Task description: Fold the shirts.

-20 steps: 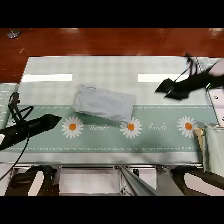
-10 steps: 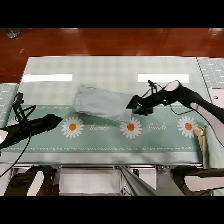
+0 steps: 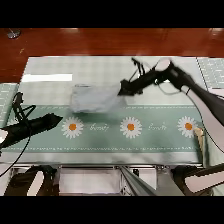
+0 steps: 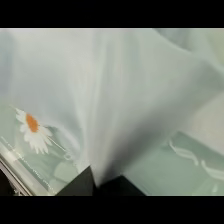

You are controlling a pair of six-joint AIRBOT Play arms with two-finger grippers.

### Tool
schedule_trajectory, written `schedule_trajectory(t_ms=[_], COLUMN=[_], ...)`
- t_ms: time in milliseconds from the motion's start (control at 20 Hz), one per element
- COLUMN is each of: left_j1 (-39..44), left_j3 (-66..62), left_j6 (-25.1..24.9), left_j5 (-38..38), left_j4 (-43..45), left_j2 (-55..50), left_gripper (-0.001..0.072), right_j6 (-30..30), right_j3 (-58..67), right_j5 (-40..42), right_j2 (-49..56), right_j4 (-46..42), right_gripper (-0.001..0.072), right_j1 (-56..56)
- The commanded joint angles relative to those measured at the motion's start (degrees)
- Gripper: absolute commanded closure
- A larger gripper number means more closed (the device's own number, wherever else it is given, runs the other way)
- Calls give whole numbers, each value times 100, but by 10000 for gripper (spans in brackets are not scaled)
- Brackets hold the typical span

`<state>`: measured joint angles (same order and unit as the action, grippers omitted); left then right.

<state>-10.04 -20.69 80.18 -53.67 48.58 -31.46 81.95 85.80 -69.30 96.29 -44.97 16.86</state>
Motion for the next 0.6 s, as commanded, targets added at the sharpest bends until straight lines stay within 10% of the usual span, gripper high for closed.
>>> schedule_trajectory(t_ms=[0, 550], left_j1=[-4, -4], left_j3=[2, 2], left_j6=[0, 0], left_j5=[31, -103], left_j4=[0, 0], left_j2=[-4, -2], left_gripper=[684, 684], right_j6=[782, 2020], right_j3=[1888, 3501], right_j5=[-697, -2815], right_j2=[-118, -1309], right_j4=[-1628, -2288], right_gripper=[685, 685], right_j1=[-48, -2837])
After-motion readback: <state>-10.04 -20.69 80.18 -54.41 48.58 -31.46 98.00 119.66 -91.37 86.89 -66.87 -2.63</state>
